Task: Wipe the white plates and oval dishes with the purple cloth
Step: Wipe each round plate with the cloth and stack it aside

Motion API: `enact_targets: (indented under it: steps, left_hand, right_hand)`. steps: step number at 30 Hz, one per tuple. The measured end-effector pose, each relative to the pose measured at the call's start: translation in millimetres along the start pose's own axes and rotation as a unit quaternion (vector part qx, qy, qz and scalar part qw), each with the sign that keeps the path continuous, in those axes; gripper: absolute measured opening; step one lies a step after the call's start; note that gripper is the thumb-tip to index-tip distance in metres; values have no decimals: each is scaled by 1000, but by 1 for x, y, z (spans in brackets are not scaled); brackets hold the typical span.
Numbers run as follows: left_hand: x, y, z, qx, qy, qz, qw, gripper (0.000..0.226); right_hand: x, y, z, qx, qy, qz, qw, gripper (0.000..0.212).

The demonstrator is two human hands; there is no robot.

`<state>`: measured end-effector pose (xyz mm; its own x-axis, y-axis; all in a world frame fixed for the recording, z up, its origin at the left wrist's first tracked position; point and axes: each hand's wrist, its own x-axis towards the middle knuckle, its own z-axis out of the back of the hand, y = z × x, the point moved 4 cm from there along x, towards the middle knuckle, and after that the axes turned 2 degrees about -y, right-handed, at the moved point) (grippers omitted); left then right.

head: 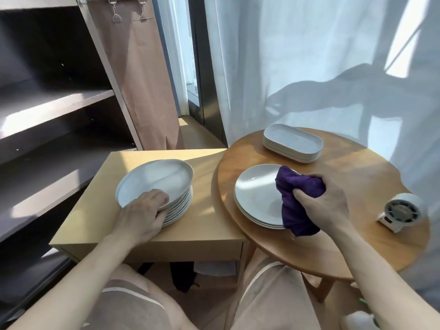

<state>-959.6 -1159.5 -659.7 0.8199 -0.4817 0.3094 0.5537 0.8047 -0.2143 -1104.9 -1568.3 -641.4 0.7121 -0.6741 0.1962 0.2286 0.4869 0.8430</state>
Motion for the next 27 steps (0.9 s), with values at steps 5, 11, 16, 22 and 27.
enact_targets:
  steps: [5,11,16,22,27]
  left_hand:
    - [3,1,1,-22,22,44,999,14]
    - [2,11,-6,-30,85,108,990,24]
    - [6,-24,0,-78,-16,64,995,36]
    - [28,-134,-43,-273,29,34,961,58]
    - [45,-169,-96,-395,119,119,903,75]
  right_hand:
    - [3,-7,6,16,-21,-32,999,41]
    - [5,-9,10,26,-39,-38,998,38]
    - [5,-6,8,37,-53,-24,998,39]
    - [-2,12,4,-6,-76,66,995,48]
    - [-4,9,-13,-94,87,22,992,53]
